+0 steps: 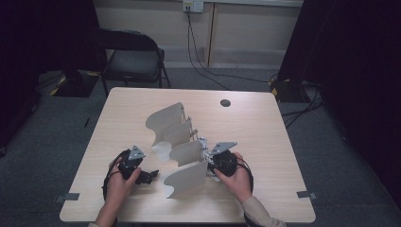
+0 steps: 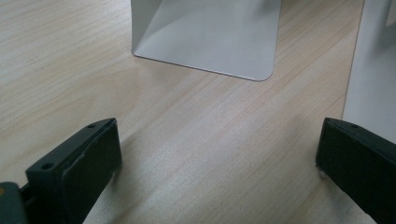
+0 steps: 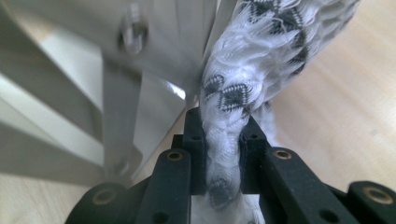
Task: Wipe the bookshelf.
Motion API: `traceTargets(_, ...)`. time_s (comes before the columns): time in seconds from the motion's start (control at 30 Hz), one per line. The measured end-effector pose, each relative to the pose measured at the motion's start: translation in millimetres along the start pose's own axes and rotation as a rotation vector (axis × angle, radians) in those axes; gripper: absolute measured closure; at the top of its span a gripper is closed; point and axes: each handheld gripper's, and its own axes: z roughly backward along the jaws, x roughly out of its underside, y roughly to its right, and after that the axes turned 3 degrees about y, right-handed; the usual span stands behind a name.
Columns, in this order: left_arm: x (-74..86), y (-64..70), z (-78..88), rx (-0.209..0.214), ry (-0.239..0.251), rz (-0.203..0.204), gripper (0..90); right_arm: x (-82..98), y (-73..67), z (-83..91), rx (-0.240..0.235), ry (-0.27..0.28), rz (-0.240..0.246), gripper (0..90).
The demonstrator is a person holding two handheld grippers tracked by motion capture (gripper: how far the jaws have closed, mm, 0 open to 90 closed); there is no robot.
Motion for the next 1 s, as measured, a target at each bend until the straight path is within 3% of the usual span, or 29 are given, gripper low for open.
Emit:
traceTargets(0.13, 0.0, 0.0, 0.0, 0.000, 0.000, 0.000, 0.0, 10.3, -0.8, -3.3, -0.009, -0.012, -0.008, 76.6)
traceTargets(0.23, 0.0, 0.1, -0.1, 0.000, 0.000, 0.001, 0.0, 14.1, 0.4, -1.6, -0.008, -0.009, -0.019, 67.1)
traceTargets(0.3, -0.1, 0.0, 0.1, 0.000, -0.001, -0.001, 0.0, 13.8, 1.9, 1.9, 0.012, 0.007, -0.026, 58.7)
traceTargets(0.47, -0.2, 0.0, 0.1, -0.001, -0.003, -0.001, 0.0, 7.5, 5.1, 14.9, 0.049, 0.077, -0.059, 55.0)
traceTargets(0.57, -0.2, 0.0, 0.0, -0.002, -0.003, -0.001, 0.0, 4.6, 4.6, 13.4, 0.056, 0.074, -0.052, 53.8)
traceTargets(0.83, -0.2, 0.0, 0.1, -0.001, -0.003, -0.001, 0.0, 14.5, 0.6, -7.6, 0.052, 0.004, -0.015, 65.5)
traceTargets(0.9, -0.2, 0.1, 0.0, -0.001, -0.003, 0.000, 0.0, 16.6, 1.9, -7.6, 0.034, 0.015, -0.028, 70.9)
traceTargets(1.0, -0.2, 0.0, 0.1, -0.001, -0.003, -0.001, 0.0, 15.9, 2.5, -4.4, 0.024, -0.009, -0.027, 78.2)
